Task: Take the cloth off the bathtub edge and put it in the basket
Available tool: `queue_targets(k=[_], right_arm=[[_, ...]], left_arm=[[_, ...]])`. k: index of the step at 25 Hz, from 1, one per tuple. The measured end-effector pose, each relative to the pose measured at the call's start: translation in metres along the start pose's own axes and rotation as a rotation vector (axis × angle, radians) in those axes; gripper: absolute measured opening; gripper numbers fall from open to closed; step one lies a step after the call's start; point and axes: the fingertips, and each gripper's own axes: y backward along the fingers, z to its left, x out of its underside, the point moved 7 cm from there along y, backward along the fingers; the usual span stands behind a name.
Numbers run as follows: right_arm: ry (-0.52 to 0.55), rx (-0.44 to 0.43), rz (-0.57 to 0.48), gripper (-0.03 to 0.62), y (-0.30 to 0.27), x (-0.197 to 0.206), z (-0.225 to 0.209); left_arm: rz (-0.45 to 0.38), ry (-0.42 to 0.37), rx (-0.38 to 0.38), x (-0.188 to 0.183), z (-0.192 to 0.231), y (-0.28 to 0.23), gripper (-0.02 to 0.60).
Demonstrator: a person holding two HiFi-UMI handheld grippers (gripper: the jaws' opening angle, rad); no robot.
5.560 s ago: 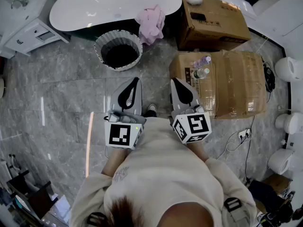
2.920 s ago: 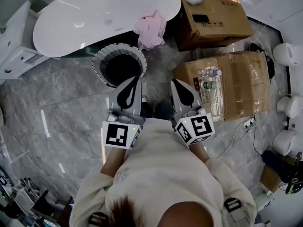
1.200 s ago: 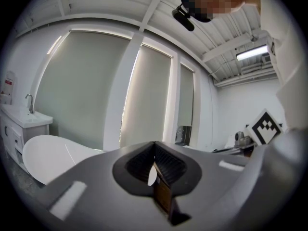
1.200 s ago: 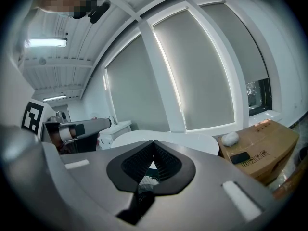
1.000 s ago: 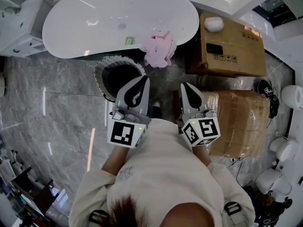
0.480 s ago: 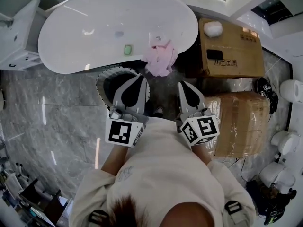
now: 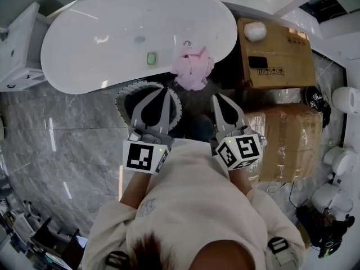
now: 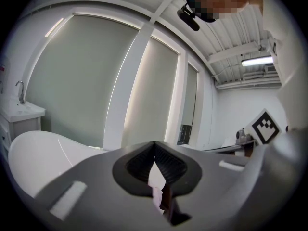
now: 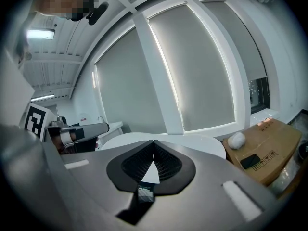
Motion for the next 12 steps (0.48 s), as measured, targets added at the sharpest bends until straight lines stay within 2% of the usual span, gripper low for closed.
queue_targets(k=[12], right_arm=[[0.019, -0.028, 0.027, -0.001, -0.023, 0.0, 0.004]], left_arm=[[0.001, 0.035, -0.026, 0.004, 0.017, -0.007, 0.006]])
